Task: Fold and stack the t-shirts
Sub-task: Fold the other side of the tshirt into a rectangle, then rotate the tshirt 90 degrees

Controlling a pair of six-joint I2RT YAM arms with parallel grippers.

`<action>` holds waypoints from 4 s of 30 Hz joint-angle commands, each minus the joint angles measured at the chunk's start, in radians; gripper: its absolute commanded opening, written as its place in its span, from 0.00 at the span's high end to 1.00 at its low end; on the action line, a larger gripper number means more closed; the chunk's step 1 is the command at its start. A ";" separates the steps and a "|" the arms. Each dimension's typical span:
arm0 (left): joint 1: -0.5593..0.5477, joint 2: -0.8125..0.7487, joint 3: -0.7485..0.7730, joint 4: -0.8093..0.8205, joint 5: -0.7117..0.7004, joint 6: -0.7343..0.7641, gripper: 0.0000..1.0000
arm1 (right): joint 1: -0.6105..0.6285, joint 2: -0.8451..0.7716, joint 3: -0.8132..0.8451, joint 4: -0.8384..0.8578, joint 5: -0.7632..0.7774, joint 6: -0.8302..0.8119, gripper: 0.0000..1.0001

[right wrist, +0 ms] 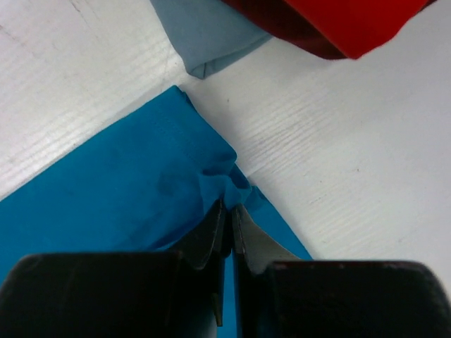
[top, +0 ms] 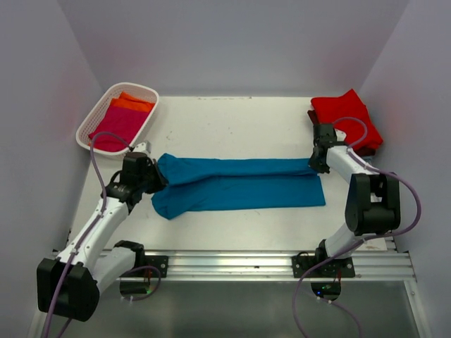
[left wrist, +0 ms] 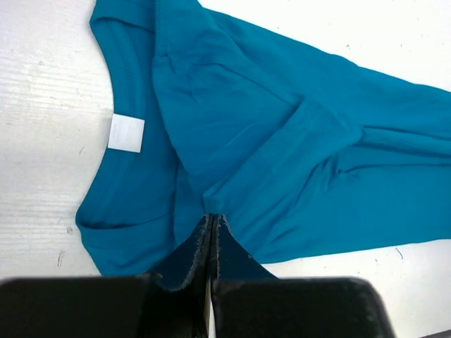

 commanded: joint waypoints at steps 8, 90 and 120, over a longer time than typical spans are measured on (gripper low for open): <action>-0.047 -0.177 0.019 -0.157 -0.033 -0.079 0.13 | 0.019 -0.117 0.004 -0.111 0.021 0.052 0.38; -0.060 1.211 0.859 0.455 0.092 -0.021 1.00 | 0.933 0.012 -0.143 -0.113 -0.235 0.473 1.00; -0.052 1.222 1.038 0.407 0.221 0.042 1.00 | 1.192 0.000 -0.103 -0.386 0.004 0.884 1.00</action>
